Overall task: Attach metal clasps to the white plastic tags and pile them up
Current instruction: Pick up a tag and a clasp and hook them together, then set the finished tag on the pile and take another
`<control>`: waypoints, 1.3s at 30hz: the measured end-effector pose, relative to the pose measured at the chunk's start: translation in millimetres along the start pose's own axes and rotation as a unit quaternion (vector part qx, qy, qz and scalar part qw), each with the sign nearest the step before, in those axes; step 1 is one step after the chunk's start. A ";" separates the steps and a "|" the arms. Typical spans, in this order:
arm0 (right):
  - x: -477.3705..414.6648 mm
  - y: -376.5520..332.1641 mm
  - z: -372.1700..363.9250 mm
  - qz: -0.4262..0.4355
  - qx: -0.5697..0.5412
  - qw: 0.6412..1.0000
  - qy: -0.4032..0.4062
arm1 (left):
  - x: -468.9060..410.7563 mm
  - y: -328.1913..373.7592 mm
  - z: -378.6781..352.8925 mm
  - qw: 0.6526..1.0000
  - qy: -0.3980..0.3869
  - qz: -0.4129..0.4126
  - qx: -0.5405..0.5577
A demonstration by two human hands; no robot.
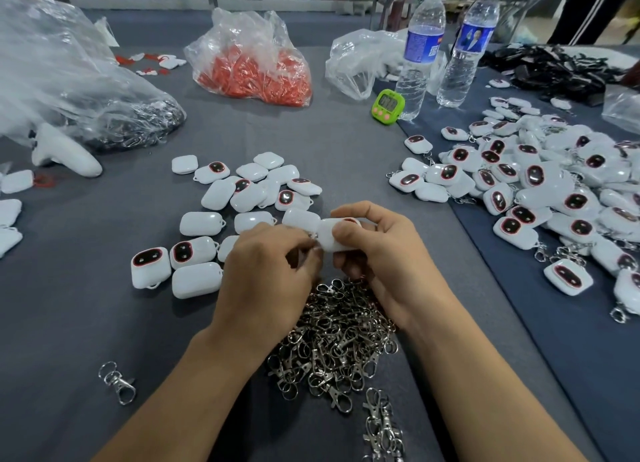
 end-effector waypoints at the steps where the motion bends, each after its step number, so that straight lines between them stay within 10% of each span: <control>1: -1.1 -0.3 3.7 -0.006 0.003 1.000 -0.010 | -0.2 0.0 0.8 1.000 0.010 0.005 -0.005; 5: -4.2 -7.9 21.6 -0.021 -0.102 0.994 -0.017 | -0.2 -4.8 0.6 0.999 0.010 0.025 -0.028; 10: -2.7 -13.9 54.0 0.021 -0.478 0.878 0.003 | 0.5 -5.5 -1.9 0.997 0.003 0.025 -0.072; 21: -10.4 -2.5 30.1 -0.011 -0.210 0.977 0.021 | -0.6 -14.1 -7.7 0.985 -0.136 0.042 -0.102; 32: -10.0 -0.2 22.4 -0.012 -0.112 0.994 -0.004 | 0.8 -5.9 -1.5 0.985 -0.024 -0.038 -0.167; 39: -4.3 4.0 3.0 0.066 0.105 0.991 -0.050 | 2.7 6.9 4.7 0.992 0.069 -0.069 0.081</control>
Point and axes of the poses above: each hand's wrist, its own x-axis away from the middle knuckle, its own z-axis out of the back of the hand, y = z × x, the point moved 2 cm from there along -x, towards the middle knuckle, and after that the axes turned 15 degrees about x, right-handed, at the moved point
